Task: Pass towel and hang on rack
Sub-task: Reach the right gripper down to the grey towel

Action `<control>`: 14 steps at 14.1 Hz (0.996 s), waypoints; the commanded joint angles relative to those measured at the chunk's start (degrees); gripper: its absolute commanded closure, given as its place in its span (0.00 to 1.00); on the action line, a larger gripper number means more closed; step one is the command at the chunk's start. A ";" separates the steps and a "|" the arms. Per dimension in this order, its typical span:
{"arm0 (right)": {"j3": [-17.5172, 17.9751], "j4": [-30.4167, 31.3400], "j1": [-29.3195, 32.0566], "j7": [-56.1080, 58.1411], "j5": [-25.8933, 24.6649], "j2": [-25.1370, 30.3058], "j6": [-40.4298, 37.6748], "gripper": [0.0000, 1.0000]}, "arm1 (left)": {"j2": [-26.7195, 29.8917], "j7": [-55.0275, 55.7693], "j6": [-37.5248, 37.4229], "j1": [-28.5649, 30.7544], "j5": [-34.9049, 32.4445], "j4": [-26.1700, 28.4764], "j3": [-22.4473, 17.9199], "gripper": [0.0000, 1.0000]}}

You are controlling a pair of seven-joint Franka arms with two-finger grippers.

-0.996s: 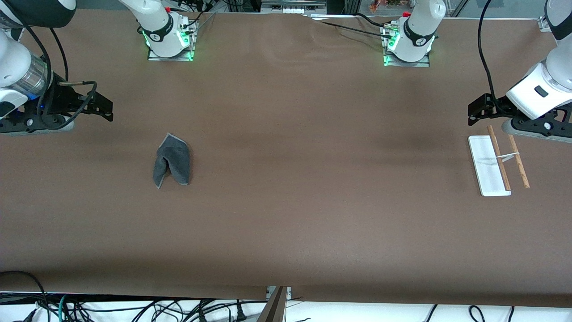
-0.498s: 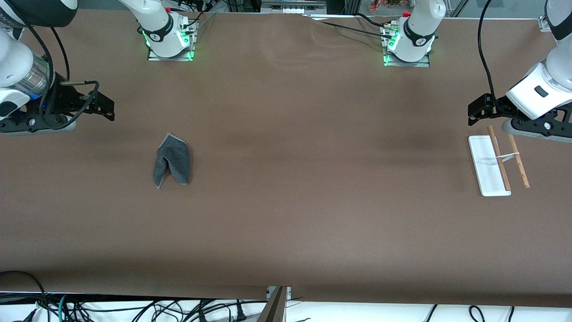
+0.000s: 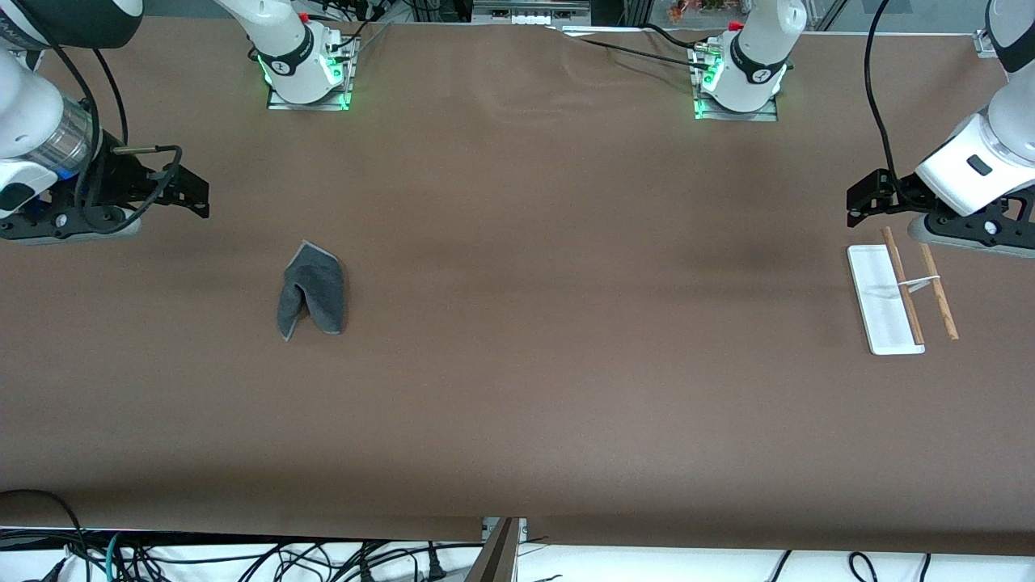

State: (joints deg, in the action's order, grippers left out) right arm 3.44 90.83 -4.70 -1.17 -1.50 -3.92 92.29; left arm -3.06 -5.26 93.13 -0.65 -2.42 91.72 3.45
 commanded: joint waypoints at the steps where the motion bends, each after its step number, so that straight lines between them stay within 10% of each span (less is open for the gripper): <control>1: 0.34 -0.66 -0.66 -1.03 -1.05 -0.56 0.34 0.00 | -0.90 -0.02 -1.37 -0.06 0.75 -1.90 0.07 0.00; 14: -0.19 2.68 -0.84 -0.06 -0.52 -12.77 8.59 0.01 | -0.81 0.16 -1.37 -0.06 0.83 -1.90 -0.02 0.00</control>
State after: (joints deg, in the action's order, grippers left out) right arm 3.48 93.67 -6.06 -1.39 -1.50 -12.96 97.97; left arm -3.06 -5.26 93.13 -0.65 -2.42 91.68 3.45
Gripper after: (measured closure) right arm 0.004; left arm 0.000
